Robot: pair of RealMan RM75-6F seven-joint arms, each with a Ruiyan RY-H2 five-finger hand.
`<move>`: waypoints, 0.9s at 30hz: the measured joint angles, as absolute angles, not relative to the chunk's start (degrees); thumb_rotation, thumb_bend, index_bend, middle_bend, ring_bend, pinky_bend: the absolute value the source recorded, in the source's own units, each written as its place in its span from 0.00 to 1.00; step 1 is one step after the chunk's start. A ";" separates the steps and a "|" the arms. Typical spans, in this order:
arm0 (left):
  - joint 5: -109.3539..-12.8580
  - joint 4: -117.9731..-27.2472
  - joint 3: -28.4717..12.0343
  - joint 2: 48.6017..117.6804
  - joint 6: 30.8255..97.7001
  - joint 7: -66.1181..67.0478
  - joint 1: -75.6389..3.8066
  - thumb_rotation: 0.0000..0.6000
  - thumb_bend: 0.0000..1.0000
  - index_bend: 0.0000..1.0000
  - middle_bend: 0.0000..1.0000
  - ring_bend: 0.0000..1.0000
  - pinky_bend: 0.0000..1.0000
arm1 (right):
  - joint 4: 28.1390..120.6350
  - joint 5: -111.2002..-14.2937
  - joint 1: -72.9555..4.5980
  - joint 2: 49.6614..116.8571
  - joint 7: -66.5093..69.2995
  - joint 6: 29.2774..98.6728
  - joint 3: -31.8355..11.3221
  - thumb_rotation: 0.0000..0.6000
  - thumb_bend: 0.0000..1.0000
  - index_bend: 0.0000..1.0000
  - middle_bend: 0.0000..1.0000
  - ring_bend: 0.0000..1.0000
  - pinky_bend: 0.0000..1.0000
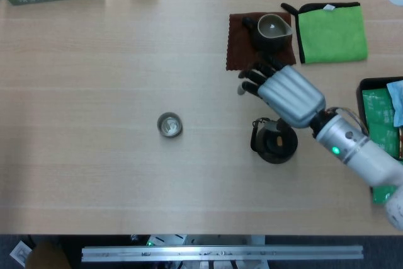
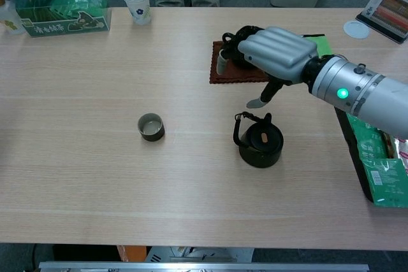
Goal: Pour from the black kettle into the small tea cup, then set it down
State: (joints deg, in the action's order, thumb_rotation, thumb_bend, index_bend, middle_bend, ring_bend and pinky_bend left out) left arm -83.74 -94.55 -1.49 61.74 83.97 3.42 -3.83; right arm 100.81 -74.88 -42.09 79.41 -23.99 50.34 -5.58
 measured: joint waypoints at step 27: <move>-84.26 -94.97 -0.75 61.40 84.24 2.63 -3.06 1.00 0.31 0.22 0.25 0.26 0.23 | 100.07 -79.37 -40.44 80.21 -26.91 48.40 2.42 0.91 0.00 0.34 0.24 0.11 0.00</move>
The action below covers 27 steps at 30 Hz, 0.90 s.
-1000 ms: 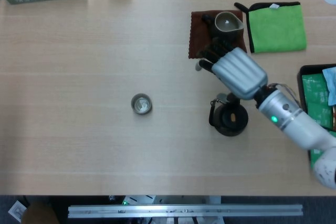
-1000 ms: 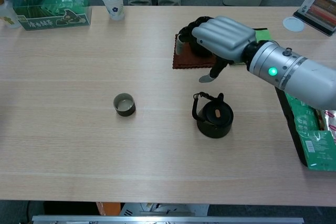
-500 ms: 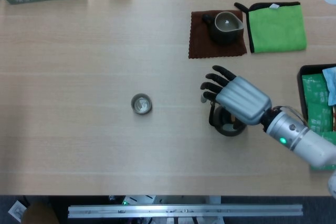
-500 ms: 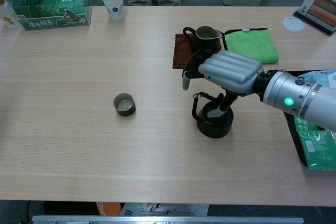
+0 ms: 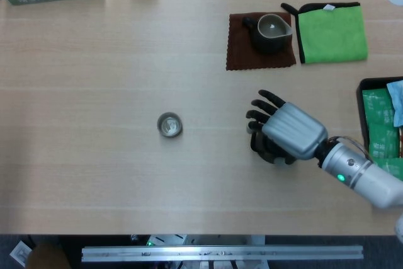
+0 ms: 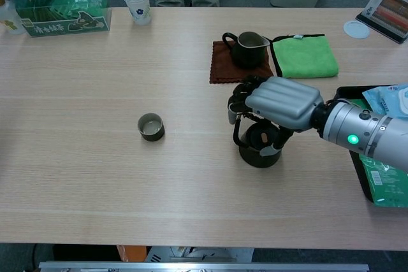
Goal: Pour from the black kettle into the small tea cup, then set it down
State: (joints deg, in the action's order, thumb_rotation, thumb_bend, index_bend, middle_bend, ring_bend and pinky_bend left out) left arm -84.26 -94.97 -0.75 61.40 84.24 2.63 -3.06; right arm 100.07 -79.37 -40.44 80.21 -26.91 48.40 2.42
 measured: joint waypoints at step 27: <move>-84.26 -94.22 -0.37 61.73 84.65 1.83 -2.17 1.00 0.31 0.22 0.25 0.26 0.23 | 103.39 -84.74 -40.59 76.12 -31.89 47.02 7.39 0.91 0.00 0.34 0.24 0.11 0.00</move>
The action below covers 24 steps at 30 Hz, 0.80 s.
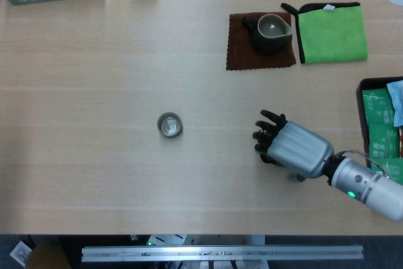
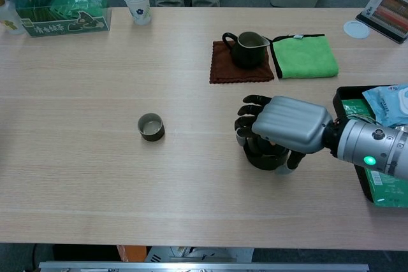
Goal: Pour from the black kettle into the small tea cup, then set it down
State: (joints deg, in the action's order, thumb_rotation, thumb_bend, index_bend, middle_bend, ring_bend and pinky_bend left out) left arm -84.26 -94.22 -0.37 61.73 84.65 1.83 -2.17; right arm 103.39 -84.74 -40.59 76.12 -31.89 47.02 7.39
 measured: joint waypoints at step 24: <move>-85.27 -96.29 0.13 61.50 85.35 3.76 -1.61 1.00 0.31 0.22 0.25 0.26 0.23 | 103.99 -96.24 -36.99 68.93 -26.94 51.35 12.08 0.91 0.00 0.34 0.24 0.11 0.00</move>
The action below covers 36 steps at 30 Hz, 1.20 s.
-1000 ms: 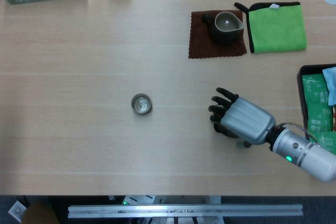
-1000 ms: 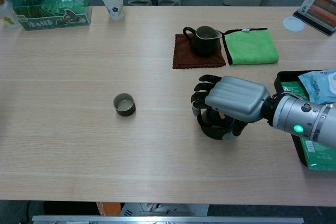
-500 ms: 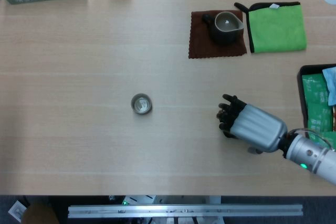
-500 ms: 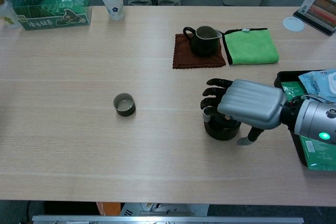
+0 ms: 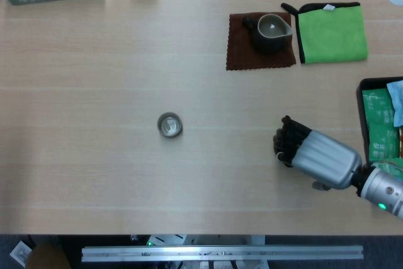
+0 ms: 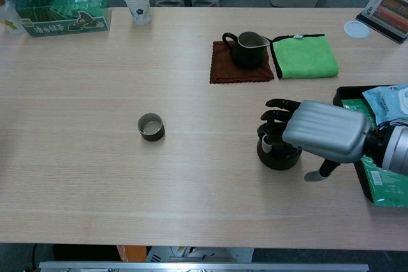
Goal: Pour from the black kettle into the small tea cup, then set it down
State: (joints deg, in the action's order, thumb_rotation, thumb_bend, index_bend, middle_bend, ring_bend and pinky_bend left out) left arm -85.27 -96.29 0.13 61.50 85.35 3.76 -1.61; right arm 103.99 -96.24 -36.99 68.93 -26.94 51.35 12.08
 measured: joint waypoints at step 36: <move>-85.37 -97.02 0.40 61.69 83.71 4.76 -2.27 1.00 0.31 0.22 0.24 0.26 0.23 | 100.17 -89.89 -30.23 70.56 -33.94 53.49 8.78 1.00 0.00 0.00 0.00 0.00 0.00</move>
State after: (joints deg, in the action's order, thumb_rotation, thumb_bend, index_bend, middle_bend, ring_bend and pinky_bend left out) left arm -85.37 -97.02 0.40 61.69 83.71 4.76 -2.27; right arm 100.17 -89.89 -30.23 70.56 -33.94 53.49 8.78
